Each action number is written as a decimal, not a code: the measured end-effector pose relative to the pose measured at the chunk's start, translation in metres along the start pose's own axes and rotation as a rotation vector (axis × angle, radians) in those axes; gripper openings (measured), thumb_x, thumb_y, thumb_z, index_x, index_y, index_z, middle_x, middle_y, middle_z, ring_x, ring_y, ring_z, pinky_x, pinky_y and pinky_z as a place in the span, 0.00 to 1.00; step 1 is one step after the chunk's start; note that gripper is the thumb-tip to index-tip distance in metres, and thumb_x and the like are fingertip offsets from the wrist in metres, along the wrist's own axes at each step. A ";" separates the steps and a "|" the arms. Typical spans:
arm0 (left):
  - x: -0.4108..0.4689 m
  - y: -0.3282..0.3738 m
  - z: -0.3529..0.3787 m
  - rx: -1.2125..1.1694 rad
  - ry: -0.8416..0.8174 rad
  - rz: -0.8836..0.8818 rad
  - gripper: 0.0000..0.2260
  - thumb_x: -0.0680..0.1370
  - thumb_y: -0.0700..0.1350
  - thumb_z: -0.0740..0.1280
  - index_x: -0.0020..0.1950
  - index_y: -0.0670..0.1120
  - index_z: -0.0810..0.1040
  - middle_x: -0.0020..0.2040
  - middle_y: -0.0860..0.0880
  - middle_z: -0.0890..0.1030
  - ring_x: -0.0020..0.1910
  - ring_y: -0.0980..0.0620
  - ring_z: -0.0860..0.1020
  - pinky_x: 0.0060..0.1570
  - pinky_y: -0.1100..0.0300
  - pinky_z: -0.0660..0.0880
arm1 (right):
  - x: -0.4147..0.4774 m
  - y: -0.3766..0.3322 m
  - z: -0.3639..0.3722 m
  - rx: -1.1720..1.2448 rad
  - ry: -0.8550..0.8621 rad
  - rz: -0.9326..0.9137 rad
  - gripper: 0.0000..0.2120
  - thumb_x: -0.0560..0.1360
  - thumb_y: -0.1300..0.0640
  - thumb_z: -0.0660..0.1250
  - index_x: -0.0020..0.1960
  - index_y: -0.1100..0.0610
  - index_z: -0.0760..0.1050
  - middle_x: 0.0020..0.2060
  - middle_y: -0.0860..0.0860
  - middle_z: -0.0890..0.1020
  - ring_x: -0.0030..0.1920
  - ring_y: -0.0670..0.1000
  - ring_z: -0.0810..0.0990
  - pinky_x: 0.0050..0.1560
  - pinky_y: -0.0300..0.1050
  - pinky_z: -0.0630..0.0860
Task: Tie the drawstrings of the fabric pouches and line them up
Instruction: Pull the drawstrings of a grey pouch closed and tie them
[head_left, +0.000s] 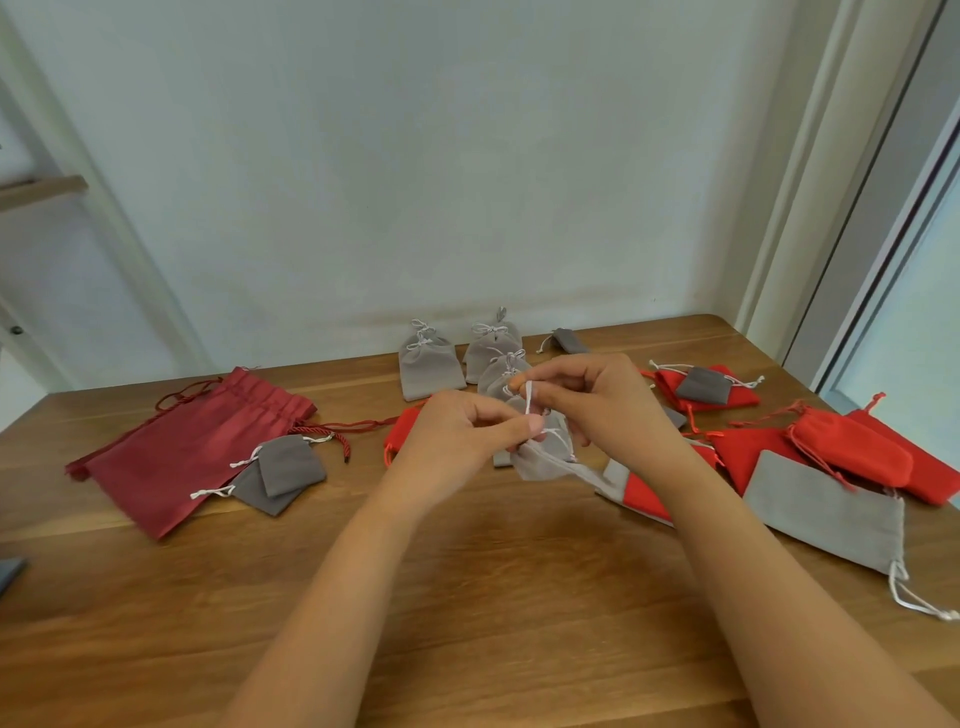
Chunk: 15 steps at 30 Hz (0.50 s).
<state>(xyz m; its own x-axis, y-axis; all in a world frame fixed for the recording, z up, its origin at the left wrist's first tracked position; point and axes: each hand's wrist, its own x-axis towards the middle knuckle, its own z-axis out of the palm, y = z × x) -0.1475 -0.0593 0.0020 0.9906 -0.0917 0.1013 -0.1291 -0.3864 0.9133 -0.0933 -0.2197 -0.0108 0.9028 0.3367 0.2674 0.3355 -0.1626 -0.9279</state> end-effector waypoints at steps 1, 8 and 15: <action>0.001 -0.001 0.000 0.002 0.034 0.009 0.07 0.76 0.42 0.70 0.46 0.40 0.85 0.22 0.59 0.76 0.22 0.66 0.71 0.28 0.76 0.65 | 0.000 0.000 0.000 -0.021 0.007 0.000 0.07 0.76 0.61 0.68 0.51 0.54 0.83 0.38 0.48 0.85 0.23 0.44 0.70 0.23 0.37 0.69; 0.009 -0.013 -0.002 -0.007 0.241 -0.023 0.09 0.75 0.48 0.71 0.35 0.54 0.85 0.33 0.52 0.83 0.36 0.53 0.79 0.41 0.63 0.70 | -0.001 -0.002 -0.006 0.097 0.088 -0.157 0.11 0.73 0.69 0.68 0.47 0.54 0.74 0.49 0.54 0.82 0.26 0.53 0.62 0.26 0.42 0.62; 0.008 -0.010 0.002 0.064 0.255 0.059 0.09 0.76 0.45 0.70 0.36 0.49 0.85 0.32 0.57 0.83 0.34 0.65 0.77 0.37 0.74 0.68 | -0.003 -0.003 0.005 -0.220 -0.067 -0.102 0.15 0.68 0.60 0.76 0.53 0.50 0.80 0.47 0.43 0.83 0.27 0.43 0.71 0.30 0.34 0.72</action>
<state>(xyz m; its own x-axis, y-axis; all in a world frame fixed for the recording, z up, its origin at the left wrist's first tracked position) -0.1388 -0.0583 -0.0075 0.9594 0.1154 0.2573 -0.1815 -0.4456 0.8767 -0.0982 -0.2151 -0.0099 0.8436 0.4217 0.3325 0.4815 -0.3199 -0.8160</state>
